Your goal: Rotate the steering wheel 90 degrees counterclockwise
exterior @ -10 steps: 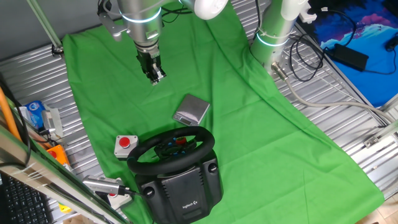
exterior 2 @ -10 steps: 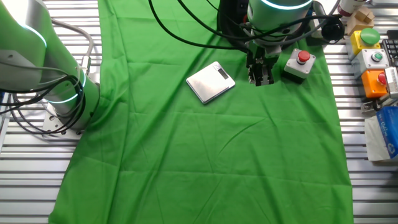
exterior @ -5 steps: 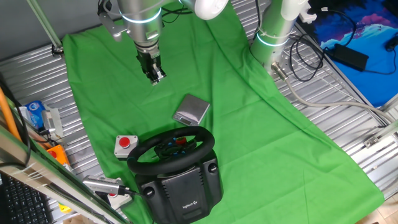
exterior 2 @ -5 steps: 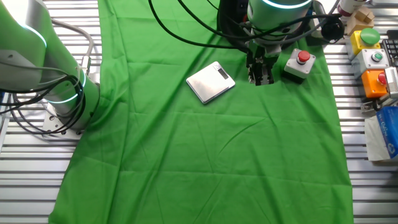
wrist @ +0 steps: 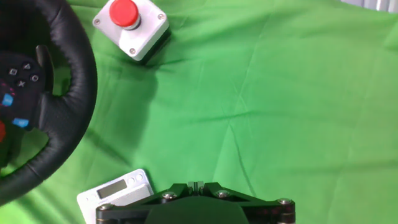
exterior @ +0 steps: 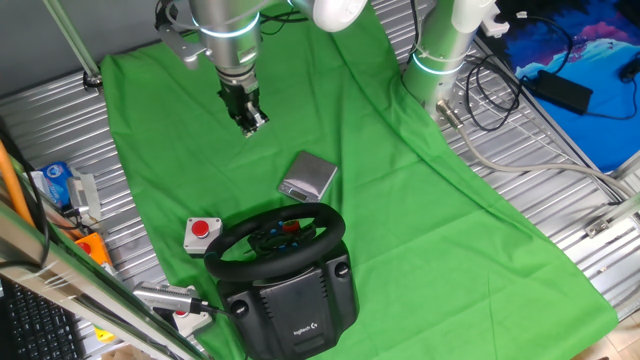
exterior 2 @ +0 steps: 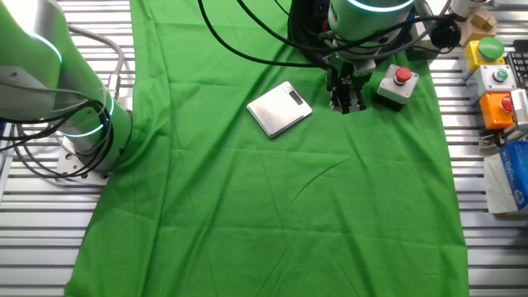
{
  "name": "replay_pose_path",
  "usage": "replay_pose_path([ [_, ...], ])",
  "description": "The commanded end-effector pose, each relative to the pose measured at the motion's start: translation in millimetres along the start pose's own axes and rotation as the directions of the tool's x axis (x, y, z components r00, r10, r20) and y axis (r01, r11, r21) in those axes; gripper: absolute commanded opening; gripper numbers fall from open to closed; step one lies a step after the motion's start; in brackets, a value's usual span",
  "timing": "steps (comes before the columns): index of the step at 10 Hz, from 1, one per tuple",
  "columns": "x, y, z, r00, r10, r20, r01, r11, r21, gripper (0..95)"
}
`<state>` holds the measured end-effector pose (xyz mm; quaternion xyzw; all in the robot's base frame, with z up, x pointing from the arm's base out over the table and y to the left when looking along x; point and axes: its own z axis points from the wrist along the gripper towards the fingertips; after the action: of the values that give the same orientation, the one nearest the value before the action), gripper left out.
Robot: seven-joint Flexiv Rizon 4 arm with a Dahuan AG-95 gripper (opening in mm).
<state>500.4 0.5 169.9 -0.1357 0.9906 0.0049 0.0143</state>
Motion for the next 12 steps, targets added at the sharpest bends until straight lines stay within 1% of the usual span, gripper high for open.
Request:
replay_pose_path([
  [1, 0.7, -0.2, -0.1, 0.999, -0.033, -0.009, 0.033, 0.999, -0.013, 0.0],
  [2, 0.7, -0.2, -0.1, 0.995, -0.094, -0.017, 0.093, 0.995, -0.021, 0.0],
  [3, 0.7, -0.2, -0.1, 0.991, -0.129, -0.029, 0.128, 0.991, -0.023, 0.0],
  [4, 0.7, -0.2, -0.1, 0.984, -0.170, -0.045, 0.168, 0.985, -0.036, 0.0],
  [5, 0.7, -0.2, -0.1, 0.976, -0.214, -0.051, 0.212, 0.976, -0.043, 0.0],
  [7, 0.7, -0.2, -0.1, 0.961, -0.272, -0.055, 0.268, 0.961, -0.060, 0.0],
  [8, 0.7, -0.2, -0.1, 0.956, -0.288, -0.055, 0.284, 0.956, -0.072, 0.0],
  [10, 0.7, -0.2, -0.1, 0.950, -0.309, -0.056, 0.302, 0.948, -0.105, 0.0],
  [12, 0.7, -0.2, -0.1, 0.948, -0.314, -0.052, 0.306, 0.944, -0.126, 0.0],
])
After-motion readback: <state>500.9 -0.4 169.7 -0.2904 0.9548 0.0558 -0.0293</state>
